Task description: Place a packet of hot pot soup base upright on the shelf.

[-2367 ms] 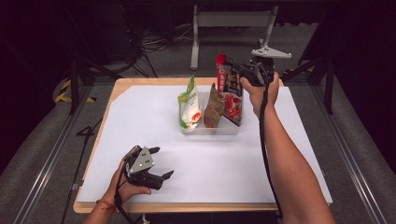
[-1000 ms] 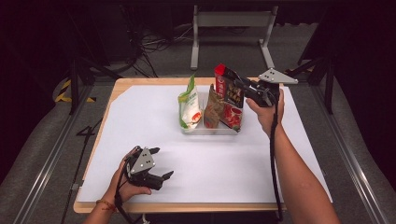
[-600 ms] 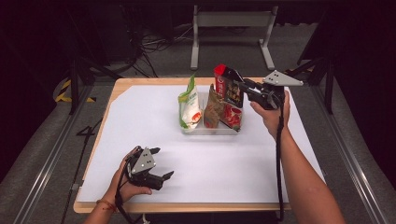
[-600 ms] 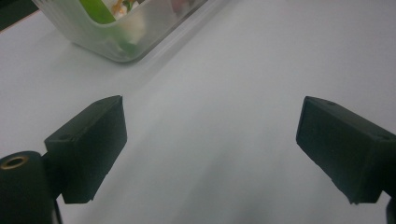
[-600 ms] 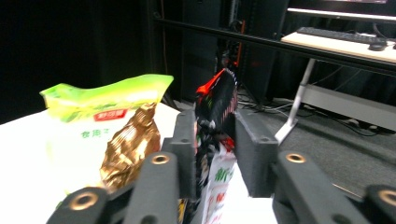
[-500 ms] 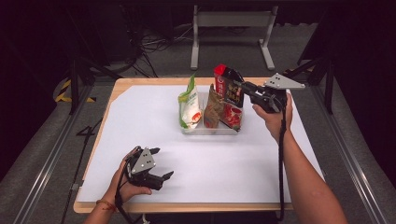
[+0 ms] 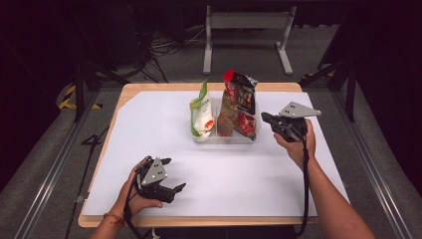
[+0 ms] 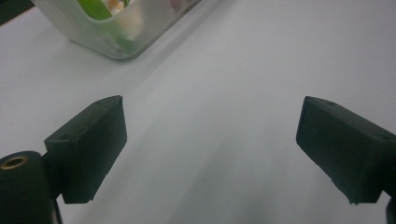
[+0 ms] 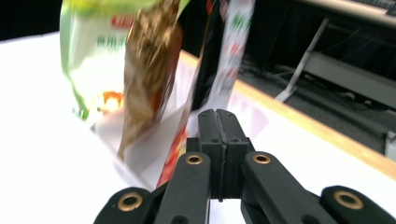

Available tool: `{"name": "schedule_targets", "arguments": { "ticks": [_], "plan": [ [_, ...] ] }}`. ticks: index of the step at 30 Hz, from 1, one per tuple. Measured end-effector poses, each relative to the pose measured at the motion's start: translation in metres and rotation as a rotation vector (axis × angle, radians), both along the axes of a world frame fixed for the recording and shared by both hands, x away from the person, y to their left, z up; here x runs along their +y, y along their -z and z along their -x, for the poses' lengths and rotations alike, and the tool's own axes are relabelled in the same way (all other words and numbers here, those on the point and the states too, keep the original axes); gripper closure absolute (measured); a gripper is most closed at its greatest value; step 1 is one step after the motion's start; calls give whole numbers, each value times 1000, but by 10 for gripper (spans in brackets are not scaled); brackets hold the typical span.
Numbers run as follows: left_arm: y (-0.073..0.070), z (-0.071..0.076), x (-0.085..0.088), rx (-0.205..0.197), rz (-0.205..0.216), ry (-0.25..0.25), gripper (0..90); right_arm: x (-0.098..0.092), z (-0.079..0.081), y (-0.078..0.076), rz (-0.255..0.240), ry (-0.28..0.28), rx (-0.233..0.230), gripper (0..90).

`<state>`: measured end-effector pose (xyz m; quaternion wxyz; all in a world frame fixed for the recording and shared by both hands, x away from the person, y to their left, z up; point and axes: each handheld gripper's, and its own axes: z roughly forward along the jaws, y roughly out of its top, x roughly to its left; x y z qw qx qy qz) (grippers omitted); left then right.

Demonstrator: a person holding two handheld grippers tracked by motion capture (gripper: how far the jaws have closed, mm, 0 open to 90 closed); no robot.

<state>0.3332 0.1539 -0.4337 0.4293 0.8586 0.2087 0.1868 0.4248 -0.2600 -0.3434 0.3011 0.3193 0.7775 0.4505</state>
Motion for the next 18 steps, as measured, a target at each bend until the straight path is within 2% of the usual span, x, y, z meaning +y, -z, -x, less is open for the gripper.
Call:
{"name": "schedule_targets", "arguments": {
  "ticks": [3, 6, 9, 12, 13, 16, 18],
  "plan": [
    [0, 0, 0, 1, 1, -1, 94, 3, 4, 12, 37, -1, 19, 900],
    [0, 0, 0, 1, 1, 1, 94, 4, 4, 21, 50, 12, 42, 900],
    [0, 0, 0, 0, 0, 0, 94, 8, 3, 31, 64, -5, 65, 900],
    [0, 0, 0, 2, 0, 0, 94, 12, 3, 35, 73, -25, 71, 900],
    [1, 0, 1, 3, 1, -1, 94, 18, 4, 39, 91, -34, 77, 900],
    [0, 0, 1, 0, -3, 1, 94, 23, 1, 42, 131, -17, 77, 900],
    [0, 0, 1, -2, -1, 2, 94, 23, -1, 43, 135, -7, 77, 900]
  ]
}}
